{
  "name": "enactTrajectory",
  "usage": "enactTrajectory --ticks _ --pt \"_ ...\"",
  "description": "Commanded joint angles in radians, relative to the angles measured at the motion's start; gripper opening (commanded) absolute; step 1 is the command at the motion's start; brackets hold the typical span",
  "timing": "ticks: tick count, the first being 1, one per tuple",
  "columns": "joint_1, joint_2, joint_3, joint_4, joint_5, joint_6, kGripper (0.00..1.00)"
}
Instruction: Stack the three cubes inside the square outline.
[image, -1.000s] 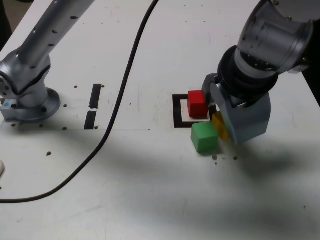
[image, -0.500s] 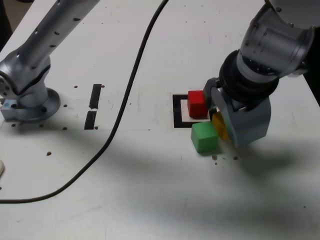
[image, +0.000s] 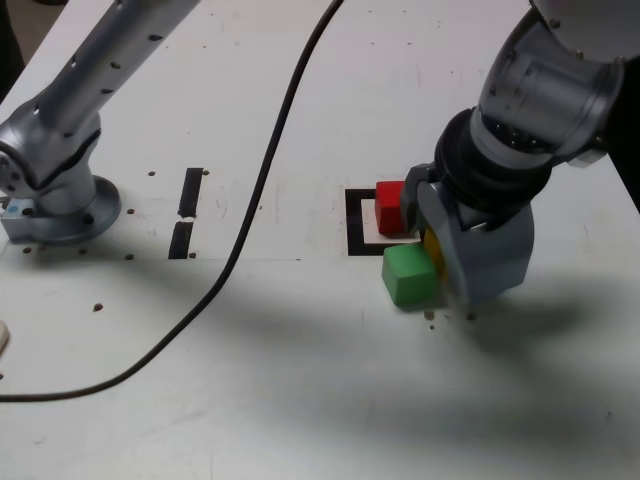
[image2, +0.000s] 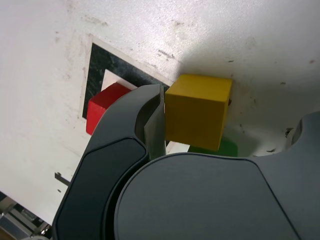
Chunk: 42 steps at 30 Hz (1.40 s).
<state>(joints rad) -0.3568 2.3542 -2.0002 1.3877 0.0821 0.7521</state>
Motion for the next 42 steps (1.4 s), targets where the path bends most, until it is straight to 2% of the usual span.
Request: enactTrajectory --ticks 1,9,20,32,42 --pt "0.012 0.0 0.007 -0.013 -0.01 0.009 0.93" --pt "0.035 -0.008 0.041 -0.082 -0.032 0.02 0.9" --pt "0.036 -0.022 0.071 -0.116 -0.03 0.018 0.81" --pt "0.036 -0.042 0.098 -0.155 -0.001 -0.023 0.43" --pt "0.036 -0.043 0.096 -0.139 -0.002 -0.023 0.33"
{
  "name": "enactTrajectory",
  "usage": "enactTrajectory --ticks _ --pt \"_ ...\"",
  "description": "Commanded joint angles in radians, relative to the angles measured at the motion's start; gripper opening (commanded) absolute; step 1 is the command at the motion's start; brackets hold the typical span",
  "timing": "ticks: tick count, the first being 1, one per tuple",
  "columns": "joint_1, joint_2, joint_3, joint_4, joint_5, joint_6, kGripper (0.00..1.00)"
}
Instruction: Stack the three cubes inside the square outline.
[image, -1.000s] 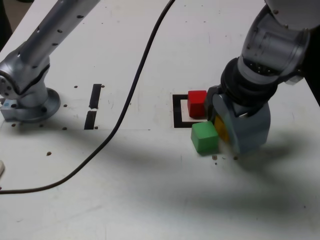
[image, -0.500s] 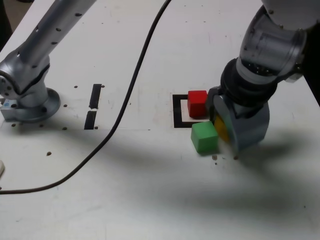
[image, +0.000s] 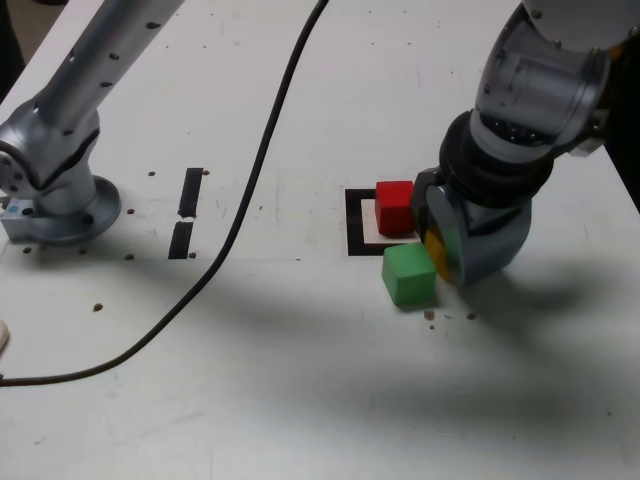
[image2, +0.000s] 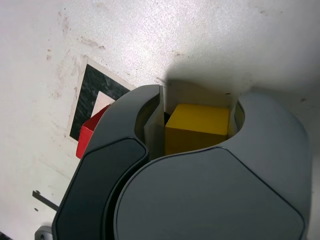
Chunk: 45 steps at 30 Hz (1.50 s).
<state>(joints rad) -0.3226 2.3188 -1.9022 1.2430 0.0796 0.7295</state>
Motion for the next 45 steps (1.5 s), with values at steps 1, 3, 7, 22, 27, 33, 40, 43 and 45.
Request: enactTrajectory --ticks 1,3,7,22,27,33,40,43,45 --pt "0.002 -0.009 -0.003 0.008 0.001 -0.001 0.32" --pt "0.002 -0.012 -0.006 0.013 0.001 -0.002 0.31" --pt "0.002 -0.026 -0.031 0.027 0.004 -0.007 0.29" --pt "0.024 -0.038 -0.321 0.371 0.098 -0.177 0.28" --pt "0.028 -0.074 -0.257 0.392 0.102 -0.366 0.28" --pt "0.033 -0.146 -0.123 0.392 0.046 -0.7 0.29" --pt "0.068 -0.225 -0.012 0.392 -0.054 -1.1 0.29" --pt "0.073 -0.252 0.021 0.38 -0.057 -1.183 0.29" --pt "0.074 -0.262 0.038 0.362 -0.057 -1.219 0.29"
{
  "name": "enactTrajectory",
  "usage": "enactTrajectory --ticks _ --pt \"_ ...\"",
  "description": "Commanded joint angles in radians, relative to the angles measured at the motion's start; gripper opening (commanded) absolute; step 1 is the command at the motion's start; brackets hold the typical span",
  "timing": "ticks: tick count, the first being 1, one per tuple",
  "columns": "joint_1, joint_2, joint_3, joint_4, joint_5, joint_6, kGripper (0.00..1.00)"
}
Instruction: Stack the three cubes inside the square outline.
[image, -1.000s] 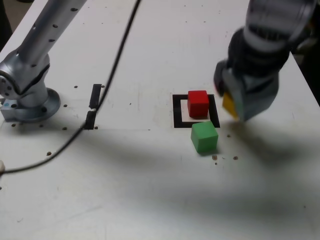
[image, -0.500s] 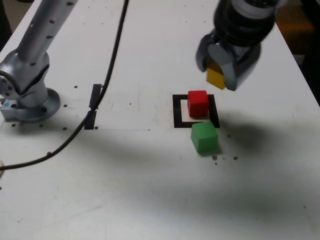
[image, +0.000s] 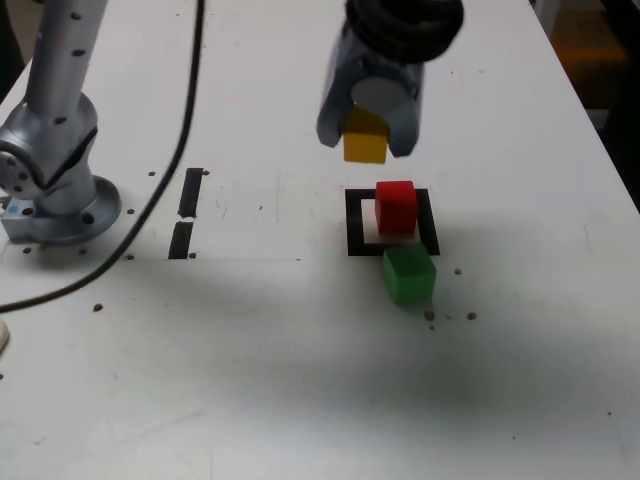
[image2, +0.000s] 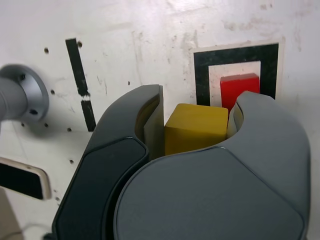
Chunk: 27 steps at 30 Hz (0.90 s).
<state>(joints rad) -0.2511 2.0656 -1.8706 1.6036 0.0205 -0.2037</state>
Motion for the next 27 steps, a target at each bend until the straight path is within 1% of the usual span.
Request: enactTrajectory --ticks 1,4,8,12,15,18,21,23,27 --pt "0.004 -0.013 0.017 -0.013 0.003 -0.303 0.29" --pt "0.009 -0.014 0.045 -0.068 0.005 -0.34 0.29" --pt "0.028 -0.013 0.073 -0.14 0.004 -0.356 0.29" --pt "0.046 -0.015 0.082 -0.167 -0.005 -0.37 0.29" --pt "0.05 -0.004 0.084 -0.174 -0.019 -0.378 0.29" --pt "0.051 0.009 0.089 -0.165 -0.044 -0.366 0.29" --pt "0.054 0.016 0.091 -0.146 -0.075 -0.316 0.29" --pt "0.057 0.022 0.086 -0.135 -0.093 -0.261 0.29" --pt "0.058 0.042 0.062 -0.122 -0.101 -0.188 0.29"
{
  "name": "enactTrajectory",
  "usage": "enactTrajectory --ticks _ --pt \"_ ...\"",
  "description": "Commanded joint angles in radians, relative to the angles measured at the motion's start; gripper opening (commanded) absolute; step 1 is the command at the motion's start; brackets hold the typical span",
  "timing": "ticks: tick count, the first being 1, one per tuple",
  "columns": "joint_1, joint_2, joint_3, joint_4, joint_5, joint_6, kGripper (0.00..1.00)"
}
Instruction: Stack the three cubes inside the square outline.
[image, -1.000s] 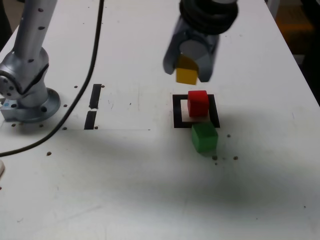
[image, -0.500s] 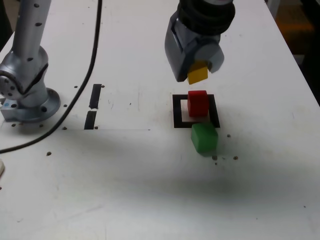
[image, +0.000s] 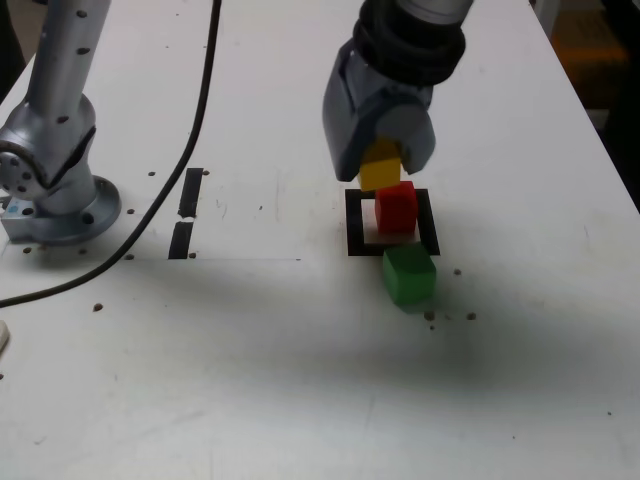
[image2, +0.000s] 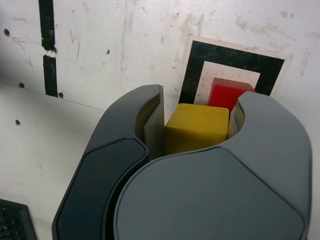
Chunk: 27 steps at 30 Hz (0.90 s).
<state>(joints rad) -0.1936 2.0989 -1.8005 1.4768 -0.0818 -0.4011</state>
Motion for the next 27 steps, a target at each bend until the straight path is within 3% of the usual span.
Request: enactTrajectory --ticks 1,17,27 --pt "0.001 0.013 -0.014 0.007 0.002 0.02 0.29" --pt "0.019 0.069 -0.07 0.009 0.043 0.084 0.29" --pt "0.026 0.096 -0.065 -0.011 0.033 0.103 0.29"
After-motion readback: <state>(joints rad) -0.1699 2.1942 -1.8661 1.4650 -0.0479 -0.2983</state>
